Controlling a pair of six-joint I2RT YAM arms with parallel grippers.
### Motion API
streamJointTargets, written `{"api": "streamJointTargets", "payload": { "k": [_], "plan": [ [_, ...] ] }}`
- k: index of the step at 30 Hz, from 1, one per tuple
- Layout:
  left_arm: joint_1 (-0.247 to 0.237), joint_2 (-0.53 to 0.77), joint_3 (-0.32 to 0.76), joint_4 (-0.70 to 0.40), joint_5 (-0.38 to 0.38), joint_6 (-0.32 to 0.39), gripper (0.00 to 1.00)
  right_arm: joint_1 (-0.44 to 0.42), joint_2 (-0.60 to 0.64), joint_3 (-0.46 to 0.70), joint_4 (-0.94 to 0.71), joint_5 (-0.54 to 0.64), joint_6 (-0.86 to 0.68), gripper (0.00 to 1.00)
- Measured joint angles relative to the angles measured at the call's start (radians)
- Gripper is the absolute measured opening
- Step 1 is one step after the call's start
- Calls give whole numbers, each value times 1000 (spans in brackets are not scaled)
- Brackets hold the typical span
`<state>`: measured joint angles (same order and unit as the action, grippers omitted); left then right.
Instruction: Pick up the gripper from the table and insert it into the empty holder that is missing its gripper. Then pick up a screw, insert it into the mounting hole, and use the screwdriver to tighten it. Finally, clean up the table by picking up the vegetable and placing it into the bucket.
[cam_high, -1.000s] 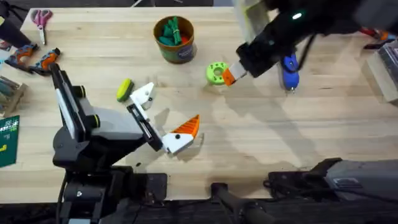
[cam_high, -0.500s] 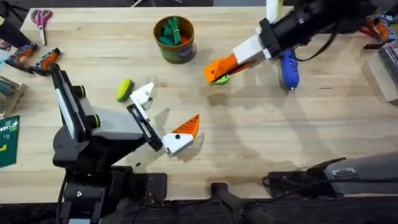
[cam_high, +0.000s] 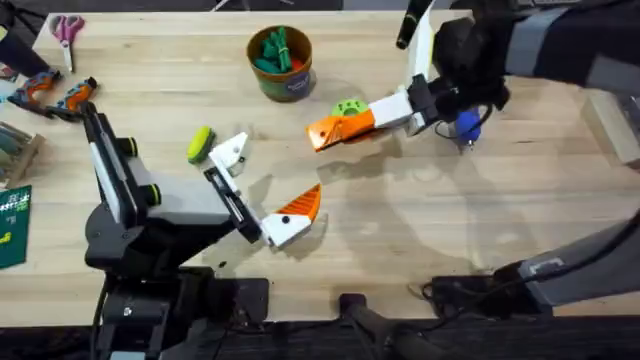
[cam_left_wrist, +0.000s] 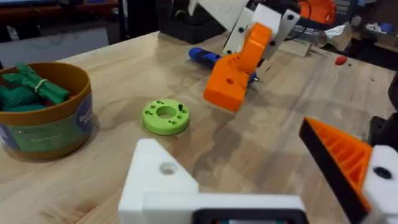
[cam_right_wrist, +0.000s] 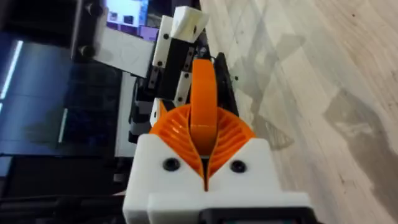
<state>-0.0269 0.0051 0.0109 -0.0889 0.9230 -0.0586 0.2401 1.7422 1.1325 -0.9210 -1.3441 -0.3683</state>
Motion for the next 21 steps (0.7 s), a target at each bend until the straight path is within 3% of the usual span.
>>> {"api": "streamJointTargets", "payload": {
  "k": [10,21],
  "plan": [
    [0,0,0,0,0,0,985,69,98,-8,274,-140,257,13],
    [0,0,0,0,0,0,985,164,116,-8,403,-104,488,13]
  ]
}}
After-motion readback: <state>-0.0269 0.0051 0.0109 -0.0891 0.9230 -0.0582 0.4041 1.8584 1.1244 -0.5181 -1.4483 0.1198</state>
